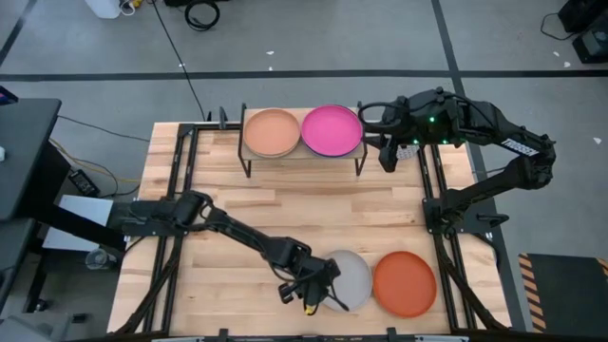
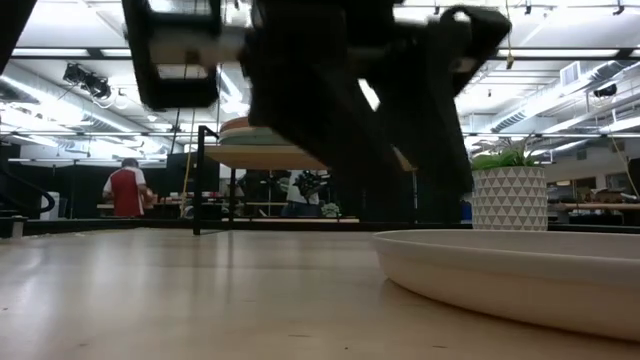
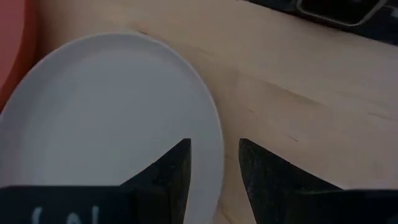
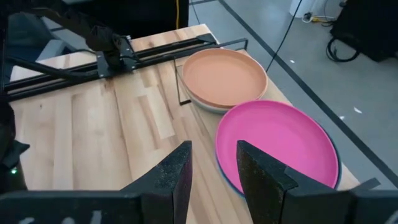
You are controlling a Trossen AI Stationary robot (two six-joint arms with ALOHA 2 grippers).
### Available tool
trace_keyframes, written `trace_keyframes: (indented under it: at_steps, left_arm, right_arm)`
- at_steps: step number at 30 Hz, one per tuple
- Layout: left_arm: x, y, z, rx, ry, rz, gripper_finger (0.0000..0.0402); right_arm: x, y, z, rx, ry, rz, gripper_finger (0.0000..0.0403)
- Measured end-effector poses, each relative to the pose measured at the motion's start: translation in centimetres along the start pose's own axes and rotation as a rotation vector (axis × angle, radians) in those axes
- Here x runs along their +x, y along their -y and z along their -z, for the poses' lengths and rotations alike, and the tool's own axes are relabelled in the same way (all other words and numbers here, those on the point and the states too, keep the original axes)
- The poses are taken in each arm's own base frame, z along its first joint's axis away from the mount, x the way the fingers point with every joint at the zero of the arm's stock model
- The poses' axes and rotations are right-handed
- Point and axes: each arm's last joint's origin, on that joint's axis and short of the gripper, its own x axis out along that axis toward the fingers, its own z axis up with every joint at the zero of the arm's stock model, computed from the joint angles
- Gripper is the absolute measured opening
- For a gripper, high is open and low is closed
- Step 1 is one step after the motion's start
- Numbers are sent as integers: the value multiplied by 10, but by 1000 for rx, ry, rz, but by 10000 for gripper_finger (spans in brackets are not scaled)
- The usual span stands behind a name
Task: Place and stack plates onto a shelf
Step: Stack the gray plate on top of the brown plate on the shelf
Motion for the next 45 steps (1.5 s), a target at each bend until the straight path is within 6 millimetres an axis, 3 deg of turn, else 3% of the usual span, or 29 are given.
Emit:
trace_keyframes:
  at_steps: [4,13,17,22,30,40,43,45]
  left_arm:
    - [12,0,0,17,-36,-82,142]
    - [22,3,3,42,-43,-66,142]
    - [9,-4,-1,5,-71,-165,142]
    - [-14,4,-11,-57,26,0,142]
    - [0,28,-20,-9,0,68,142]
    - [22,33,-11,-2,-73,55,140]
    - [25,33,-8,6,-107,30,116]
    - [25,31,-7,5,-106,20,78]
  right_arm:
    - [0,-2,0,-6,0,-9,132]
    - [-1,-7,1,-19,1,-31,132]
    - [-2,-9,1,-23,2,-38,132]
    - [-2,-9,1,-22,1,-42,132]
    - [-2,-9,1,-29,2,-43,132]
    - [-2,-9,1,-30,2,-43,132]
    - [-2,-9,1,-30,1,-45,132]
    - [-2,-9,1,-30,1,-46,132]
